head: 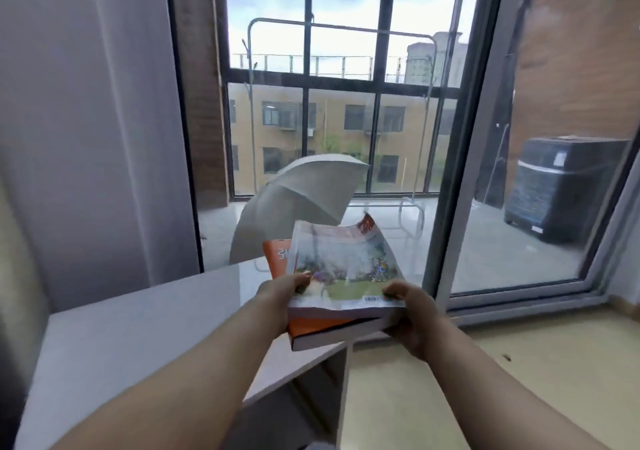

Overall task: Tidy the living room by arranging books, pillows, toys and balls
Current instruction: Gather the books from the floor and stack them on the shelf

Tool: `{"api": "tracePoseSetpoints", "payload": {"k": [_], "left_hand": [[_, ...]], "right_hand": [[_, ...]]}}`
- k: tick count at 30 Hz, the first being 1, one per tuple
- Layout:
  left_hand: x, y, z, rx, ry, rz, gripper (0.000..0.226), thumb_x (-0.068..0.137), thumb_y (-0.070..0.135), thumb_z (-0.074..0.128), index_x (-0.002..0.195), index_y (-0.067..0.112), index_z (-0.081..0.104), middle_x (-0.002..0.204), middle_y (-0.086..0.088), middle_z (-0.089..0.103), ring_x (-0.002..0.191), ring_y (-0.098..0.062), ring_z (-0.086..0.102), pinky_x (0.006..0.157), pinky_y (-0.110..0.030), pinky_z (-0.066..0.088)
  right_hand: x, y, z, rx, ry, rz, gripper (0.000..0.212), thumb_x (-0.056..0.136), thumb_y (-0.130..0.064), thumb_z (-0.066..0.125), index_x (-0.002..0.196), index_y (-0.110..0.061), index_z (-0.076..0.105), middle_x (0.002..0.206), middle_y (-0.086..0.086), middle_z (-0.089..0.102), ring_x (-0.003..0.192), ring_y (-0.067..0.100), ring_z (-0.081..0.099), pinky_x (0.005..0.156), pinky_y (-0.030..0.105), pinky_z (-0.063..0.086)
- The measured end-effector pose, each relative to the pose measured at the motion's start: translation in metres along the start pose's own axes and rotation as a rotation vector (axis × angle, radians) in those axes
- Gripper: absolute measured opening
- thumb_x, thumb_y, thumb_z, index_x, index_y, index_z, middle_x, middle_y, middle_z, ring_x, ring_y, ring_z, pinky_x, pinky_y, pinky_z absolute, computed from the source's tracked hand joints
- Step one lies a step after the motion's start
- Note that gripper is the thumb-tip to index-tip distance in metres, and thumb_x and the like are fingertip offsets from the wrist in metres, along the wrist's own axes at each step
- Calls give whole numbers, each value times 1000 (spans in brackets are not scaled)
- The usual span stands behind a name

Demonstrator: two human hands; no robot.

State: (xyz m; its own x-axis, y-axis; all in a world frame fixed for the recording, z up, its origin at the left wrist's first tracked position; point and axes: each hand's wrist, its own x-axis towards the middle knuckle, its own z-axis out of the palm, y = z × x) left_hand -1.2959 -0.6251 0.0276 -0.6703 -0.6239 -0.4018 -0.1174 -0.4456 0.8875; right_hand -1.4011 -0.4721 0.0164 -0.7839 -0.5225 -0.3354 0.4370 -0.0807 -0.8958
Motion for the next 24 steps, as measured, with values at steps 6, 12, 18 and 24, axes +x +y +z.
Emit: {"api": "tracePoseSetpoints", "payload": {"k": [6, 12, 18, 24], "left_hand": [[40, -30, -85, 105, 269, 34, 20, 88, 9, 62, 105, 2, 56, 99, -20, 64, 78, -32, 62, 67, -36, 54], [75, -43, -100, 363, 393, 70, 42, 80, 27, 68, 110, 10, 44, 119, -19, 58, 105, -37, 59, 94, -44, 49], [86, -36, -97, 775, 440, 211, 65, 93, 26, 52, 148, 25, 17, 151, -9, 12, 128, -37, 32, 110, -36, 24], [77, -38, -84, 1439, 386, 360, 39, 99, 35, 27, 138, 31, 34, 157, 4, -2, 144, -25, 0, 115, -47, 12]], "right_hand": [[50, 73, 69, -282, -7, -23, 39, 73, -3, 66, 111, 3, 54, 96, 22, 62, 83, 32, 60, 68, 37, 49], [82, 93, 85, -532, 39, -3, 44, 75, 1, 60, 118, -1, 52, 109, 20, 63, 100, 32, 61, 80, 34, 50], [99, 84, 93, -550, 12, -22, 39, 80, 4, 56, 110, -15, 40, 105, 14, 57, 105, 32, 57, 95, 42, 49], [97, 82, 91, -537, 4, -51, 47, 82, 3, 57, 124, -11, 41, 98, 8, 55, 98, 28, 56, 91, 37, 49]]}}
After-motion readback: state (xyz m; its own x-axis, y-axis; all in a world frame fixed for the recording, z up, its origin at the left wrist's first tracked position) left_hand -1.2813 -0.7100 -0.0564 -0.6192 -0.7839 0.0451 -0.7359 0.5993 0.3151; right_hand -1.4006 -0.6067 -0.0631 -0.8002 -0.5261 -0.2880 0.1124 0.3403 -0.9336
